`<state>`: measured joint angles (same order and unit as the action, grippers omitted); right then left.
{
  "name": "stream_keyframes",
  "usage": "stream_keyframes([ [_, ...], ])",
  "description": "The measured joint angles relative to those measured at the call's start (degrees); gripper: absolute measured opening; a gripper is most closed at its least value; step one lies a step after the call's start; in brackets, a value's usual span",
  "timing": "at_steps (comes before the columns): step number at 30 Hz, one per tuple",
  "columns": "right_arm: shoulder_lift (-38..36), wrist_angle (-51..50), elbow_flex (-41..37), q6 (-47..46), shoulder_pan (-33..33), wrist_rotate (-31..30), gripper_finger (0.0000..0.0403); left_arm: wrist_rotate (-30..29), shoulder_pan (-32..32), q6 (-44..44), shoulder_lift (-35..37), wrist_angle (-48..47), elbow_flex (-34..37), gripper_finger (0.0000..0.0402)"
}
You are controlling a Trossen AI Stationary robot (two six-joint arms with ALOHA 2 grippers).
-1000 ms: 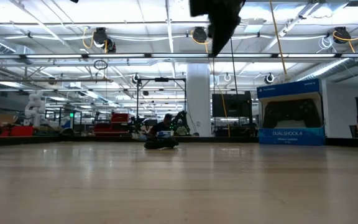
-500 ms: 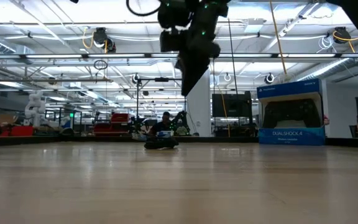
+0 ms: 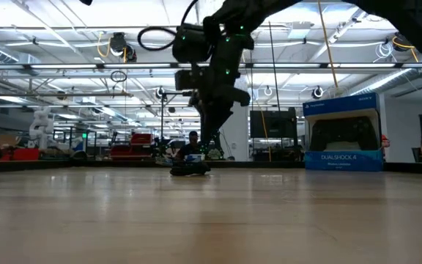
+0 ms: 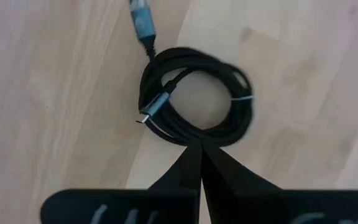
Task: Pick and place USB-C Cables
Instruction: Put the black charger cable into the yellow bin
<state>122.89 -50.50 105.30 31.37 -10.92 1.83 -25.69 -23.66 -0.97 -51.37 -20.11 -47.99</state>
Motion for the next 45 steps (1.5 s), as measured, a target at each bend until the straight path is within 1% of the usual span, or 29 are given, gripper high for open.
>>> stream_keyframes([
  [7,2.0,0.8,-0.4,2.0,0.0,0.0,0.0002,0.0,0.0,0.1,0.0,0.0,0.0,0.0093],
  [9,1.9,1.5,-1.4,4.8,0.0,0.0,0.001,0.0,0.0,0.1,0.0,-0.1,0.0,0.0093],
  [12,1.9,2.2,-3.5,10.1,0.1,0.0,0.0037,0.0,0.0,0.1,0.0,-0.3,0.0,0.0093],
  [15,1.9,6.5,-6.9,13.5,0.1,-0.3,0.0075,0.0,0.0,0.2,0.0,-0.3,0.0,0.0093],
  [17,1.9,8.2,-8.3,13.7,0.2,-1.7,0.0103,0.0,0.0,0.3,0.0,-0.3,0.0,0.0093],
  [21,1.9,8.3,-8.5,13.7,0.2,-3.3,0.0153,0.0,0.0,0.3,0.0,-0.3,0.0,0.0093],
  [26,1.1,7.5,-8.5,13.7,1.5,-3.3,0.0189,0.0,0.0,0.2,0.0,-0.3,0.0,0.0093],
  [30,1.2,8.0,-8.5,17.4,2.9,-3.8,0.02,0.0,0.0,-0.1,0.0,-0.4,0.0,0.0093],
  [33,1.5,11.1,-8.5,19.2,3.6,-5.2,0.0201,0.0,0.0,0.0,0.0,-0.8,0.0,0.0093],
  [37,1.5,14.0,-8.5,19.5,4.3,-5.2,0.0201,0.0,0.0,0.0,0.0,-0.8,0.0,0.0093],
  [42,1.3,14.7,-8.5,19.4,6.4,-4.9,0.0201,0.0,0.0,0.0,0.0,-0.7,0.0,0.0093],
  [45,1.3,17.5,-8.5,19.4,6.9,-4.8,0.0201,0.0,0.0,0.0,0.0,-0.8,0.0,0.0093],
])
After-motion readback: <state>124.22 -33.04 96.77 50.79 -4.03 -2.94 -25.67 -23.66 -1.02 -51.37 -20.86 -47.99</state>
